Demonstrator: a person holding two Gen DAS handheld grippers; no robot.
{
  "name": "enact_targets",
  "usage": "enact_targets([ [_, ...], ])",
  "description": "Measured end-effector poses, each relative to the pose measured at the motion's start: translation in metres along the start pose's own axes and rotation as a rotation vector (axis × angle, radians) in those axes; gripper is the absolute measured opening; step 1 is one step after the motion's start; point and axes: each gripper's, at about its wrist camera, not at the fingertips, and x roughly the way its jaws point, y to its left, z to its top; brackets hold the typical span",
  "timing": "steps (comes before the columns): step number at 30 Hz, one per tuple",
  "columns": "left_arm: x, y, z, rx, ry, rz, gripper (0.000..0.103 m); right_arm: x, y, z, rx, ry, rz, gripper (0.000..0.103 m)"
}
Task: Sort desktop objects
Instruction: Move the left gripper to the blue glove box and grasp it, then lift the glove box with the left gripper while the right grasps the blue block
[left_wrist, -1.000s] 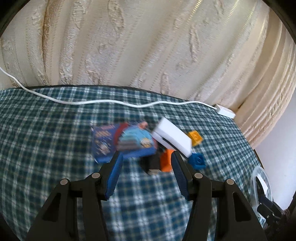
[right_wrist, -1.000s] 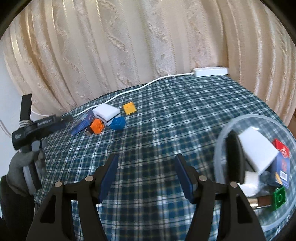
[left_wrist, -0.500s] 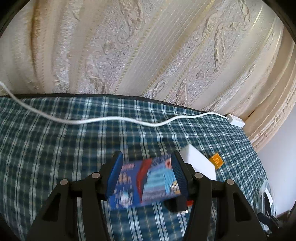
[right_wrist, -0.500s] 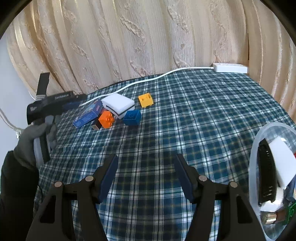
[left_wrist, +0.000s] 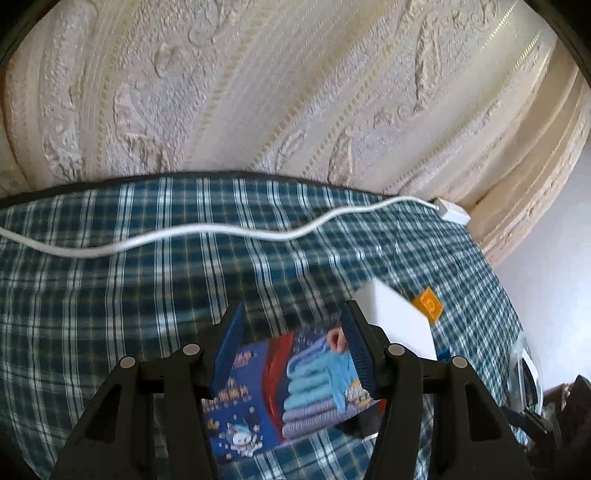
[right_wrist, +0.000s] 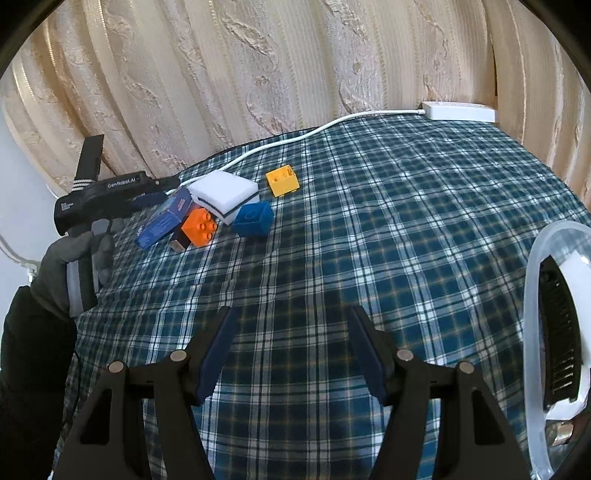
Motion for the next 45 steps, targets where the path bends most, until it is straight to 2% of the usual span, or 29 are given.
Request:
enact_targets([
  [10,-0.034,-0.003,-0.038,0.015,0.042,-0.022,0.058,-0.010,0.002,-0.004,0.011,-0.016,0.011,0.067],
  [19,-0.069,-0.031,-0.083,0.082,0.066,-0.023,0.058,-0.022,0.012,-0.010,0.000,-0.031,0.032,0.067],
  [21,-0.078,-0.039,-0.090,0.101,0.058,-0.034,0.065,-0.024,0.014,-0.012,-0.001,-0.033,0.035,0.067],
  [22,-0.080,-0.043,-0.092,0.113,0.054,-0.043,0.077,-0.025,0.014,-0.012,-0.002,-0.034,0.036,0.067],
  [23,-0.083,-0.048,-0.096,0.125,0.048,-0.054,0.083,-0.026,0.015,-0.013,-0.003,-0.034,0.037,0.067],
  [24,-0.084,-0.055,-0.100,0.140,0.044,-0.061,0.084,-0.027,0.016,-0.015,-0.004,-0.035,0.038,0.067],
  [27,-0.079,-0.069,-0.107,0.180,0.040,0.003,0.084,-0.032,0.019,-0.017,-0.009,-0.042,0.041,0.067],
  [29,-0.074,-0.079,-0.113,0.228,0.029,0.095,0.084,-0.036,0.021,-0.018,-0.019,-0.048,0.038,0.067],
  [32,-0.068,-0.081,-0.116,0.234,0.019,0.203,0.084,-0.040,0.024,-0.017,-0.042,-0.057,0.031,0.067],
  [39,-0.066,-0.075,-0.113,0.172,-0.018,0.240,0.084,-0.031,0.032,-0.005,-0.081,-0.051,0.036,0.067],
  [45,-0.070,-0.078,-0.111,0.210,-0.063,0.255,0.084,-0.022,0.042,-0.001,-0.109,-0.036,0.045,0.067],
])
